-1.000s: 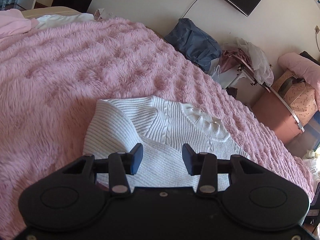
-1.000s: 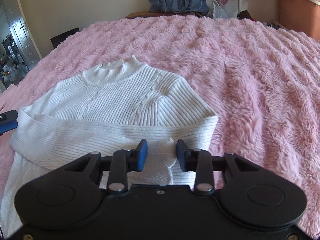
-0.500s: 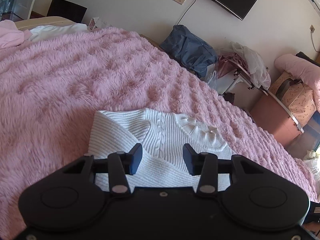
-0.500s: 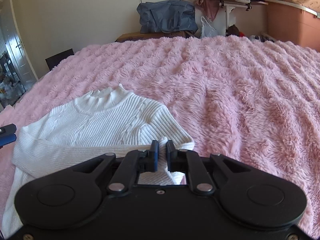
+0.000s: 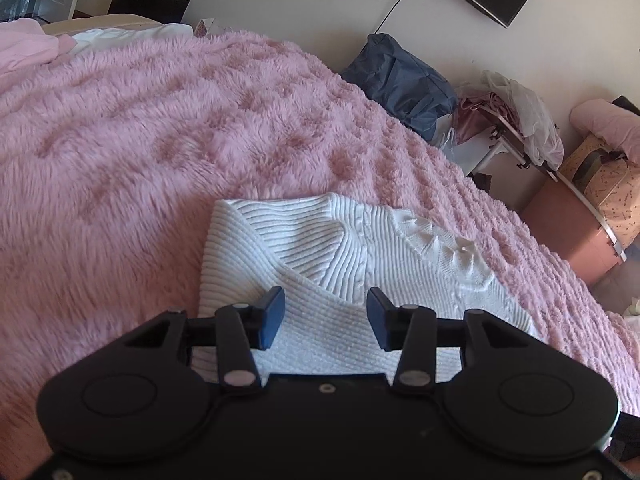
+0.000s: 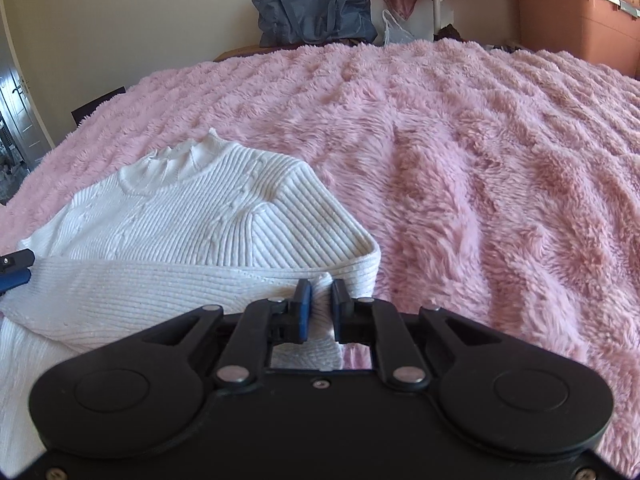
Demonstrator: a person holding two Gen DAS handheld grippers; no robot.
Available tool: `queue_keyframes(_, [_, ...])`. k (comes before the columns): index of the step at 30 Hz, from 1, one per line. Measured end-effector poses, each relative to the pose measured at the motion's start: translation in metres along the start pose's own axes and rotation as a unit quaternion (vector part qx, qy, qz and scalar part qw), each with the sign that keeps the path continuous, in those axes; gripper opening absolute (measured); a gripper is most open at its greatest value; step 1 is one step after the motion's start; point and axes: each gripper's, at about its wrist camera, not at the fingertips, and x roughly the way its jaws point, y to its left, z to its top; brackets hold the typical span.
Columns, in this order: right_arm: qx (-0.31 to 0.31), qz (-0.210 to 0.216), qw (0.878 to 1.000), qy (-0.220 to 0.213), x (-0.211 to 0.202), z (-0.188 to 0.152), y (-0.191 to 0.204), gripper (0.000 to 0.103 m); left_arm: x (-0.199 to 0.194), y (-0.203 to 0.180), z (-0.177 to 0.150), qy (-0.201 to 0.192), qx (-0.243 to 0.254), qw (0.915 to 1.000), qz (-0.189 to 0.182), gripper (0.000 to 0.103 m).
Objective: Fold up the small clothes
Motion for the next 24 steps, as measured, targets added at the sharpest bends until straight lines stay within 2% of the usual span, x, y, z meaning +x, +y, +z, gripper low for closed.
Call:
queue_keyframes(3, [-0.003,0.004,1.000,-0.015,-0.015,0.004,0.006,0.018,-0.018,-0.008,0.007,-0.022,0.017,0.9995,-0.012,0.047])
queue_keyframes(6, [-0.006,0.020,0.999,-0.036,-0.032,0.009,0.013,0.019,-0.024,-0.010,0.015,-0.032,0.026,0.9988,-0.024,0.048])
queue_keyframes(10, [-0.020,0.052,0.997,-0.061,-0.044,0.012,0.031,0.020,-0.015,-0.005,0.023,-0.033,0.024,0.9991,-0.012,0.048])
queue_keyframes(14, [-0.046,0.060,0.996,-0.037,-0.034,0.008,0.046,0.023,0.004,0.007,0.024,-0.012,0.012,0.9998,0.001,0.048])
queue_keyframes(19, [-0.037,0.031,0.999,0.006,-0.011,-0.010,0.040,0.023,0.022,0.021,0.019,0.004,-0.005,1.0000,0.002,0.048])
queue_keyframes(24, [-0.017,0.036,0.999,0.006,-0.004,-0.018,0.029,0.023,0.029,0.019,0.019,0.014,0.006,0.9999,0.006,0.049])
